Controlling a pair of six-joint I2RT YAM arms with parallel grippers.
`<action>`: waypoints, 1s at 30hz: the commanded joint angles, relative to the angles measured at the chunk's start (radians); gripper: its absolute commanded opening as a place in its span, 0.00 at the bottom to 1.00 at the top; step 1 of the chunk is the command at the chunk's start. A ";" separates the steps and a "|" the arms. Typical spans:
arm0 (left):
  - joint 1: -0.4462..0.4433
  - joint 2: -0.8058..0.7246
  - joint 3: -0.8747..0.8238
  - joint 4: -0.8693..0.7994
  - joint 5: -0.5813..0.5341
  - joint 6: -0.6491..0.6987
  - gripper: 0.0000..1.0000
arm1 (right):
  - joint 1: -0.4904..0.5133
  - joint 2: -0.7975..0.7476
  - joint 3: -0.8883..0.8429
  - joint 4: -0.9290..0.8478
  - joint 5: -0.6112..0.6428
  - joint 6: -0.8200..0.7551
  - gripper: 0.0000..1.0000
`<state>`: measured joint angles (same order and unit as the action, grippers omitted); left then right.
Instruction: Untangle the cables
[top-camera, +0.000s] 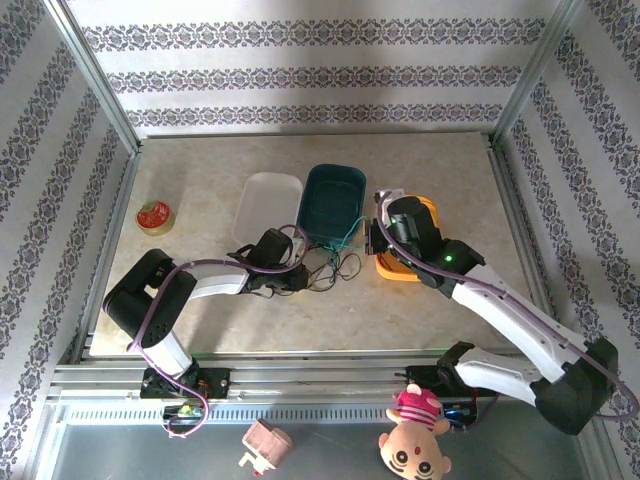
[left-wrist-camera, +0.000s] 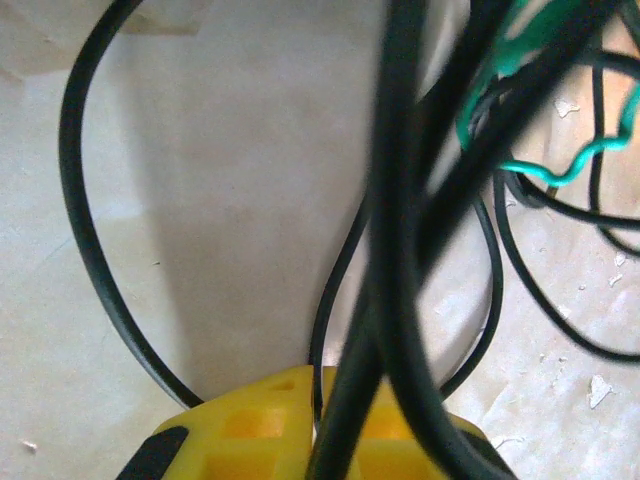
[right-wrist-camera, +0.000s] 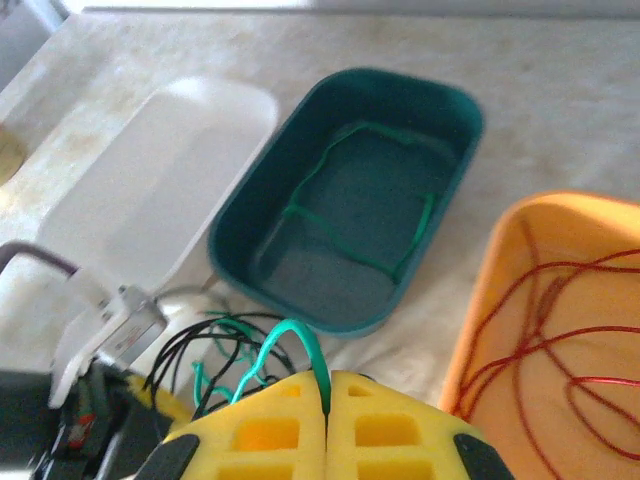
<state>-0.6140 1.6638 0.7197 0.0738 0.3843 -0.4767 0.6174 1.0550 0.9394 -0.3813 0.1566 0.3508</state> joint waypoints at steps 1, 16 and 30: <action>-0.003 0.051 -0.034 -0.118 -0.043 0.003 0.00 | -0.053 -0.073 -0.009 0.083 0.176 0.054 0.00; -0.004 -0.005 -0.041 -0.100 -0.036 0.011 0.00 | -0.120 0.098 -0.001 0.098 0.030 0.065 0.00; -0.004 -0.204 -0.100 -0.017 -0.033 0.017 0.00 | -0.168 0.583 0.206 0.325 -0.292 0.160 0.38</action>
<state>-0.6140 1.4872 0.6437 0.0521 0.3645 -0.4755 0.4473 1.6329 1.1065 -0.1253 -0.0368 0.4820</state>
